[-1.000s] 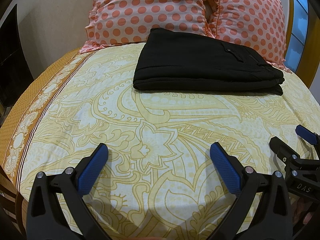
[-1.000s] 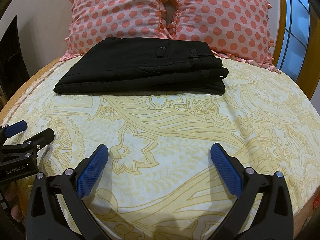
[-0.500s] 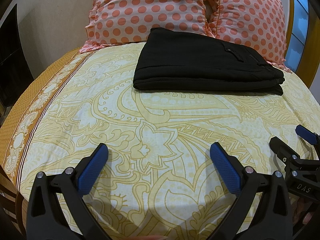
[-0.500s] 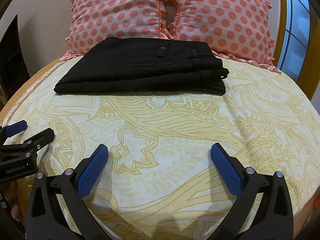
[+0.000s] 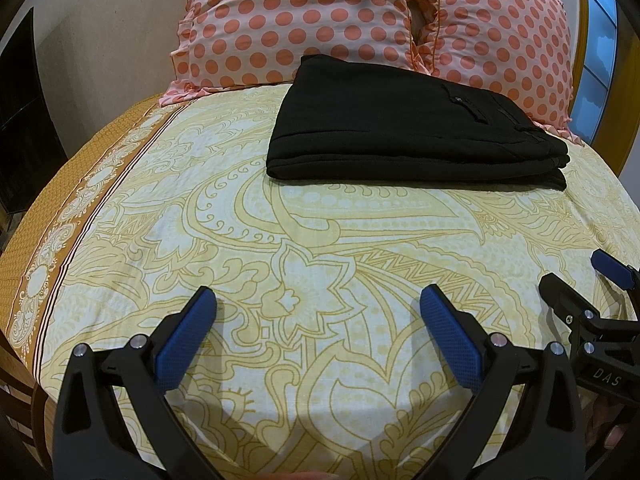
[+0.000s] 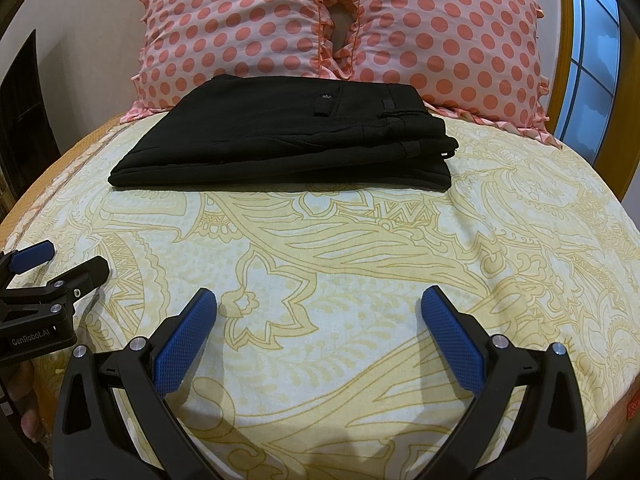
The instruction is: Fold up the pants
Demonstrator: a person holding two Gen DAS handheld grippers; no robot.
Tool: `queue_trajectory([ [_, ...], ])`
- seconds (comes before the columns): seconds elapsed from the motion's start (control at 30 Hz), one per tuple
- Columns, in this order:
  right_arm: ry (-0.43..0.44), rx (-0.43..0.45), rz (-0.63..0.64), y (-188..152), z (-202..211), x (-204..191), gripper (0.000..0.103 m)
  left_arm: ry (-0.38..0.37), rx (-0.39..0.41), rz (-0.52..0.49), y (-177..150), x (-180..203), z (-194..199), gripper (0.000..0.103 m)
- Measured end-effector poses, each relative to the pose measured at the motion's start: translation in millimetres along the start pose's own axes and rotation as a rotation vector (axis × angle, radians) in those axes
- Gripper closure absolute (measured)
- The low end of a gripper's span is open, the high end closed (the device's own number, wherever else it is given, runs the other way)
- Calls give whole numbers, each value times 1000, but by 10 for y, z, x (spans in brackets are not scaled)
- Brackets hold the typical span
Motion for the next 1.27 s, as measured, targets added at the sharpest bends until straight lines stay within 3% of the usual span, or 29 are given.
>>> queue_trajectory([
  [1.27, -2, 2, -2, -9, 0, -2, 1, -13, -5, -15, -36, -32, -2, 2],
])
Point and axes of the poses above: each gripper's, at about its wrist camera, not at the fingertips, and z roughly against the way its jaws point, x to its right, y to its top, the point moved 5 cm from there along -z, roughly the way its jaws point, and after that the axes turned 11 degrees about z, right-handed, at the moved point
